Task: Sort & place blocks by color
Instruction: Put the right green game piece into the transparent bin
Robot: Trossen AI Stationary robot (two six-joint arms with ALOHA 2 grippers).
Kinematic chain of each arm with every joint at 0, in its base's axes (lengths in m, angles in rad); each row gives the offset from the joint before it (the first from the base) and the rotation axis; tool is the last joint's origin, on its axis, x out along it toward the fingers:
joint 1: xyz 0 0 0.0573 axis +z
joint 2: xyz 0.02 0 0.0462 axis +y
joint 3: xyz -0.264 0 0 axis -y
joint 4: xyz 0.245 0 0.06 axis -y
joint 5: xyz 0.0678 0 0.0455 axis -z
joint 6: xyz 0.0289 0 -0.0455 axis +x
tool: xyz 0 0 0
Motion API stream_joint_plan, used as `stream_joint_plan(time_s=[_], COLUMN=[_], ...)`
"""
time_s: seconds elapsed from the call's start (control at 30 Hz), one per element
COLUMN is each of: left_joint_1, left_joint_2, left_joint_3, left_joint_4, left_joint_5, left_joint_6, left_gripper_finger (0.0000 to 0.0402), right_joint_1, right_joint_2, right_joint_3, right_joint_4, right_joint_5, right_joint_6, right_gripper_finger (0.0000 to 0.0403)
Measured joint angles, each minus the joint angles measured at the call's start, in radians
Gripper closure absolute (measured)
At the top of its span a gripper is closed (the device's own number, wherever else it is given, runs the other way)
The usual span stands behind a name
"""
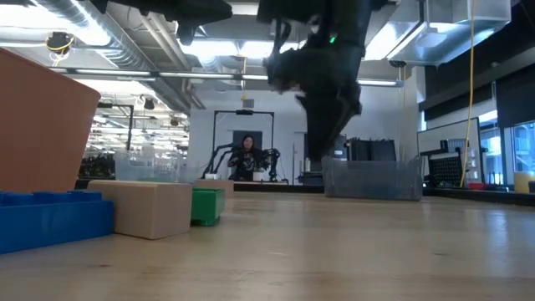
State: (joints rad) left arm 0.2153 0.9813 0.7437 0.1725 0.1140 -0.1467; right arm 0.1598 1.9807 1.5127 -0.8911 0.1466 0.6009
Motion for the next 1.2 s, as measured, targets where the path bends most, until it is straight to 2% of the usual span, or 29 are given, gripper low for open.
stream_joint_plan(time_s=[0.17,0.27,0.47,0.63,0.8,1.0,1.1,1.2], left_joint_1=[0.0,0.0,0.0,0.0,0.0,-0.005,-0.027,-0.065], left_joint_2=[0.0,0.0,0.0,0.0,0.0,0.001,0.016,0.033], left_joint_3=[0.0,0.0,0.0,0.0,0.0,0.0,0.001,0.007], left_joint_4=[0.0,0.0,0.0,0.001,0.001,0.0,-0.003,0.002], left_joint_5=[-0.001,-0.016,-0.028,-0.028,0.011,0.025,0.022,-0.035], left_joint_6=[0.0,0.0,0.001,0.001,-0.011,-0.128,-0.167,-0.203], left_gripper_finger=[0.0368,0.0368,0.0368,0.0358,0.0315,0.0238,0.0206,0.0181], right_joint_1=[0.013,0.021,0.057,0.093,0.106,0.111,0.115,0.12], right_joint_2=[-0.071,-0.133,-0.281,-0.351,-0.405,-0.543,-0.635,-0.725], right_joint_3=[0.0,-0.043,-0.226,-0.335,-0.404,-0.541,-0.619,-0.692], right_joint_4=[-0.041,-0.005,0.292,0.538,0.545,0.539,0.562,0.585], right_joint_5=[0.068,0.081,0.042,0.016,0.017,0.009,0.006,-0.002], right_joint_6=[0.018,0.065,0.208,0.249,0.261,0.254,0.255,0.249], right_gripper_finger=[0.0403,0.0403,0.0403,0.0403,0.0403,0.0403,0.0403,0.0403])
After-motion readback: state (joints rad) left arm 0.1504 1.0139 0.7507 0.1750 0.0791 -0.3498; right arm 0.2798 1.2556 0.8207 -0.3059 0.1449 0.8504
